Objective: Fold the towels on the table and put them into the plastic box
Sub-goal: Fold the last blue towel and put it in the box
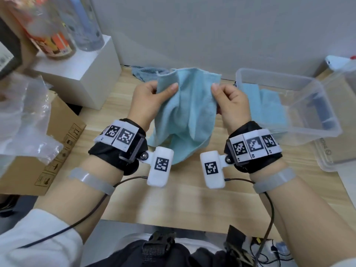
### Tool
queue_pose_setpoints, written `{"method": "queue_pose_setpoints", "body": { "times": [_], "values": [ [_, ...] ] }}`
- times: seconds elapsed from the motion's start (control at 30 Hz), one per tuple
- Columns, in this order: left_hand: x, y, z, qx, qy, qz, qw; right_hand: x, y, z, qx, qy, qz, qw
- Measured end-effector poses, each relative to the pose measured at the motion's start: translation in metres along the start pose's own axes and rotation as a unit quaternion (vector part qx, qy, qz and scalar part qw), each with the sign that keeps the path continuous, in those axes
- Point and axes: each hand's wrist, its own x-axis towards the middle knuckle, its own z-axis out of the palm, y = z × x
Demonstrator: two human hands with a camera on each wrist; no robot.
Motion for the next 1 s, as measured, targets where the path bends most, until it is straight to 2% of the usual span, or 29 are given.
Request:
{"method": "queue_pose_setpoints", "body": {
  "times": [0.07, 0.13, 0.27, 0.37, 0.63, 0.77, 1.0],
  "values": [
    [0.002, -0.001, -0.004, -0.012, 0.028, 0.012, 0.999, -0.002, -0.007, -0.001, 0.046, 0.012, 0.008, 0.999],
    [0.0, 0.002, -0.002, -0.013, 0.024, 0.016, 0.999, -0.005, -0.013, 0.002, 0.063, -0.005, -0.002, 0.998],
    [-0.012, 0.014, 0.015, -0.003, -0.057, 0.021, 0.998, -0.01, -0.022, 0.013, 0.032, -0.057, -0.016, 0.998],
    [-0.019, 0.019, 0.024, -0.007, -0.086, 0.031, 0.996, -0.014, -0.025, 0.016, 0.027, -0.064, -0.01, 0.998],
    [-0.012, 0.016, 0.017, 0.034, -0.043, 0.025, 0.998, -0.02, -0.04, 0.005, 0.056, -0.058, -0.003, 0.997],
    [-0.02, 0.025, 0.036, 0.049, -0.106, 0.052, 0.992, -0.021, -0.044, 0.009, 0.048, -0.076, 0.024, 0.996],
    [-0.028, 0.028, 0.039, 0.007, -0.18, 0.033, 0.983, -0.028, -0.04, 0.0, 0.051, -0.085, 0.019, 0.995]
  ]
}}
